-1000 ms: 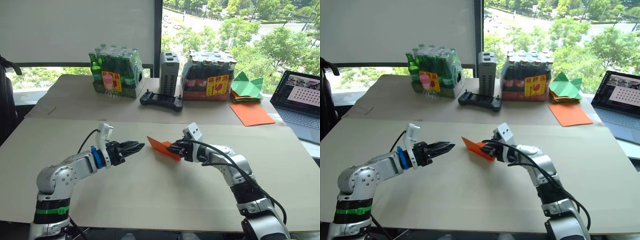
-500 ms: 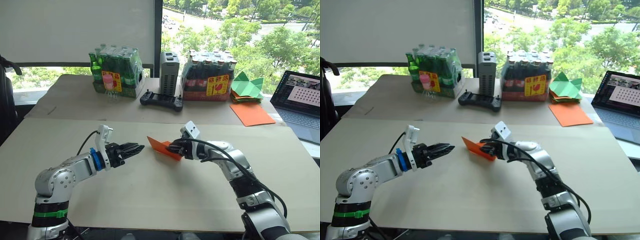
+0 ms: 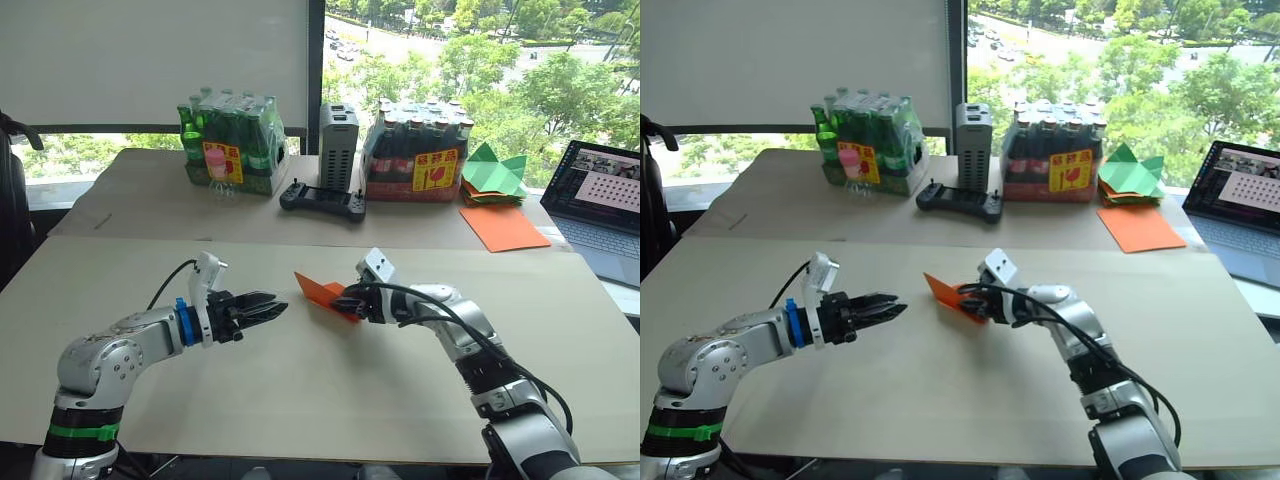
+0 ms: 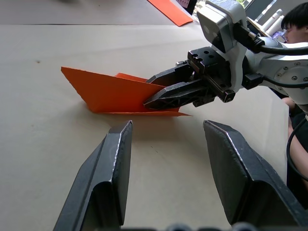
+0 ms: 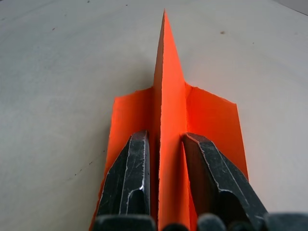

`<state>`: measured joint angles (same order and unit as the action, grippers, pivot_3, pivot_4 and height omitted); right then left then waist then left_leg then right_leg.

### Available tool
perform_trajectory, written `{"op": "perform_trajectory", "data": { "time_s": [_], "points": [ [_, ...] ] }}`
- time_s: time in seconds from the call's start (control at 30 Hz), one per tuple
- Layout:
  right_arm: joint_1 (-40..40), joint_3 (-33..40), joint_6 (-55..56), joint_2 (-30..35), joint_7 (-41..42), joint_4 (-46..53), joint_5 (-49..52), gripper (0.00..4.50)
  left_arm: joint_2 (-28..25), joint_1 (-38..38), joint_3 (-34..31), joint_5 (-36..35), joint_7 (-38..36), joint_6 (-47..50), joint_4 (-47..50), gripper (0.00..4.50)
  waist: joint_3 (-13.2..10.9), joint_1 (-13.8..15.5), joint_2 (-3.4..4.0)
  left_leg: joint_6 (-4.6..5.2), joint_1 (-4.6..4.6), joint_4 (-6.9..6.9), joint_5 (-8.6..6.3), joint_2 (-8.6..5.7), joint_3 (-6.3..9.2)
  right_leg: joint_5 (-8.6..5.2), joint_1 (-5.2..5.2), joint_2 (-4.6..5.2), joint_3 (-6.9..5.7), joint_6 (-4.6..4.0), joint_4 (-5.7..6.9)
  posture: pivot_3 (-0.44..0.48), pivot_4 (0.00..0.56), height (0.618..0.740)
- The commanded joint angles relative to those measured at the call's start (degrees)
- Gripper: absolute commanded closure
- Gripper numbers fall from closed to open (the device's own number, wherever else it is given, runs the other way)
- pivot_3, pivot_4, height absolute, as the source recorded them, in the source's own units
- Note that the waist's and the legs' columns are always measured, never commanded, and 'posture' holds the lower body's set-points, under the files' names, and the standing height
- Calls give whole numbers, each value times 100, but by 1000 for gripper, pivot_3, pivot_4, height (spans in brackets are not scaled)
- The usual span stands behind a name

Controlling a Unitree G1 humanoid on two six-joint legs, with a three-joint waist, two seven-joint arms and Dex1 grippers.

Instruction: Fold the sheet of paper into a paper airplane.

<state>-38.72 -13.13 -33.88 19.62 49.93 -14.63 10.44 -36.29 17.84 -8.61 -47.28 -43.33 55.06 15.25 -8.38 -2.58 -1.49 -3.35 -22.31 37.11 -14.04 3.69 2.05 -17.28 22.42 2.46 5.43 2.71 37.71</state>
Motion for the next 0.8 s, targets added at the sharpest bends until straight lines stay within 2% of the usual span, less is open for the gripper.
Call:
{"op": "perform_trajectory", "data": {
  "time_s": [0.03, 0.17, 0.3, 0.33, 0.53, 0.8],
  "points": [
    [-158, -42, 154, -28, -3, 53, -77, 3235, -98, 11, 13, -26, -155, -121, 237, 2007, 0, 2, 0, 0, 0, 0, 0, 0, 0, 0, 0, 0, 0, 0, 0, 0, 150, 740],
    [-117, -152, 256, -12, -82, -12, -288, 3235, -161, 28, 71, 44, -249, -169, 240, 2007, -2, -4, 0, 0, 0, 0, 0, 0, 0, 0, 0, 0, 0, 0, 0, 0, 150, 740],
    [-61, -174, 290, -17, -196, -59, -420, 4381, -213, 47, 127, 85, -345, -204, 245, 2007, -2, 0, 0, 0, 0, 0, 0, 0, 0, 0, 1, 0, 0, 0, 1, 0, 150, 740],
    [-45, -163, 281, -14, -194, -30, -418, 4445, -220, 54, 137, 92, -367, -210, 244, 2007, -2, 0, 0, 0, 0, 0, 0, 0, 0, 0, 1, 0, 0, 0, 1, 0, 150, 740],
    [74, -16, 84, 79, -343, 289, -410, 4445, -219, 129, 208, 82, -452, -236, 226, 2007, -2, 3, 0, 0, 0, 0, 0, 0, 0, 0, 1, 0, 0, 0, 1, 0, 150, 740],
    [607, 856, -983, 436, -928, 1780, -59, 4445, -177, 172, 375, 78, -555, -275, 330, 2007, -8, 21, 1, 0, -5, 0, 0, 0, 0, 0, 2, 1, 0, 0, -1, 0, 150, 740]
  ]
}}
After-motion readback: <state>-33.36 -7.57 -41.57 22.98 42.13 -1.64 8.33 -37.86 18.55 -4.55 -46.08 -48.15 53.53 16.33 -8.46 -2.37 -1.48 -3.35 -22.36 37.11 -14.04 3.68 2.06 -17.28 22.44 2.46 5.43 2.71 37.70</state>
